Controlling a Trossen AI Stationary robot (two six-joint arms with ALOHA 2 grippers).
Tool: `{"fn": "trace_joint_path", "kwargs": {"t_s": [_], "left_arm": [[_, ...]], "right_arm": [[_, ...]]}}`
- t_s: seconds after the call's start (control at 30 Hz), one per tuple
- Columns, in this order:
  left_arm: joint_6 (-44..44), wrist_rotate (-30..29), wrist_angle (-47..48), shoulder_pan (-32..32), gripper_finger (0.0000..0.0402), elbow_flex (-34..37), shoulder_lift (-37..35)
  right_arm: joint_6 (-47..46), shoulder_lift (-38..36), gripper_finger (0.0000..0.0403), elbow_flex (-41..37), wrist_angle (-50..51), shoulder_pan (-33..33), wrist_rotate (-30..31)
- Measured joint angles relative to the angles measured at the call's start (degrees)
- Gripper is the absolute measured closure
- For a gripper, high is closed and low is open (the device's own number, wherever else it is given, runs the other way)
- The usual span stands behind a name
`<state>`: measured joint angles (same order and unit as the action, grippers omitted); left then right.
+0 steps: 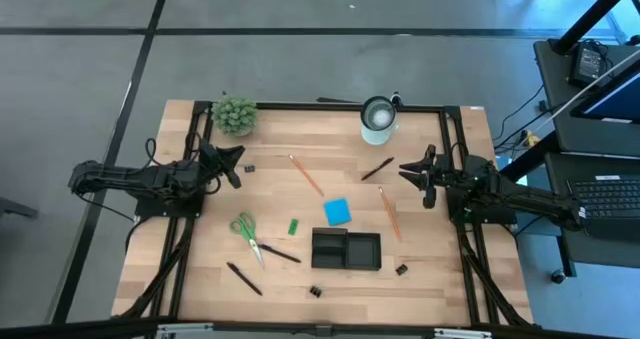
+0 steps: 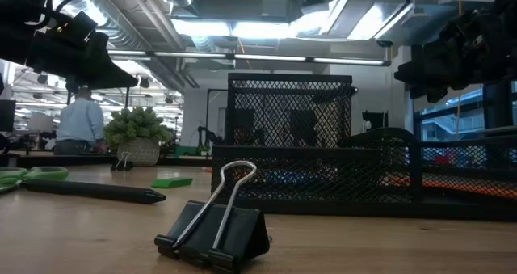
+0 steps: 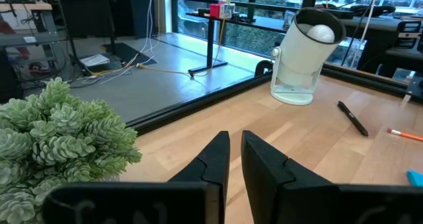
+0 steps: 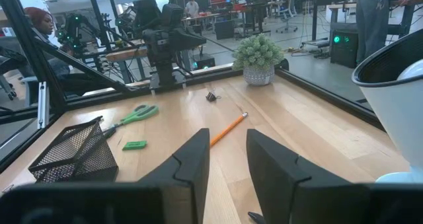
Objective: Pick and place office supplies into organizer
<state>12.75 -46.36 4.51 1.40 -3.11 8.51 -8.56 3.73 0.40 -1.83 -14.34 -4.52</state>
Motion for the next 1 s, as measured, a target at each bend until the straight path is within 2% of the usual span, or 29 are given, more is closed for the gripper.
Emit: {"fn": "trace_joint_path", "kwargs": {"t_s": [1.0], "left_arm": [[0.0,0.0,0.0,0.0,0.0368,0.0,0.0]], "right_arm": [[1.9,0.0,0.0299,0.0,0.0,0.0,0.0]]}}
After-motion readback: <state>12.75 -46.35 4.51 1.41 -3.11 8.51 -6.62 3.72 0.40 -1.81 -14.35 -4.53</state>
